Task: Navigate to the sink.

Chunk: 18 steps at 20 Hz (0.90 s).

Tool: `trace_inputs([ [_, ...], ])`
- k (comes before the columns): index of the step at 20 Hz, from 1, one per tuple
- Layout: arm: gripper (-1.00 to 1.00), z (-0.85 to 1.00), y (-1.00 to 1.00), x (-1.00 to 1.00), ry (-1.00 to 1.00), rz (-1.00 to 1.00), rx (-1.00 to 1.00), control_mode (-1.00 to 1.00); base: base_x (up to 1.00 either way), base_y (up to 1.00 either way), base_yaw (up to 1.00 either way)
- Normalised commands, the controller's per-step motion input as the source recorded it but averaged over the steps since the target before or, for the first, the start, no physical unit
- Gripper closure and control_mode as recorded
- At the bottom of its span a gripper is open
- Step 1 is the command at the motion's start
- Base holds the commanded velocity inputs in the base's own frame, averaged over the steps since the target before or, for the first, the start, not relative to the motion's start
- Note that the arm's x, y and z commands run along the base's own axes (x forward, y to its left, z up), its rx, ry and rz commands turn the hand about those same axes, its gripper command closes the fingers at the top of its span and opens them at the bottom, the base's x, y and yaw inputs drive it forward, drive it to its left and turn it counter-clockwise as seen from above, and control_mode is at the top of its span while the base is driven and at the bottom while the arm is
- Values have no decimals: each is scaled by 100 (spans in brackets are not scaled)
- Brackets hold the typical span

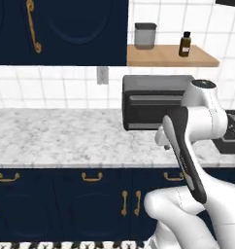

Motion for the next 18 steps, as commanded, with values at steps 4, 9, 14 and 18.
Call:
trace_inputs([
  [4, -100, 0, 0, 0, 0, 0, 0, 100, -17, 35, 79],
  [9, -100, 0, 0, 0, 0, 0, 0, 100, 0, 40, 94],
  [14, -100, 0, 0, 0, 0, 0, 0, 100, 6, 36, 93],
  [18, -100, 0, 0, 0, 0, 0, 0, 100, 40, 29, 87],
])
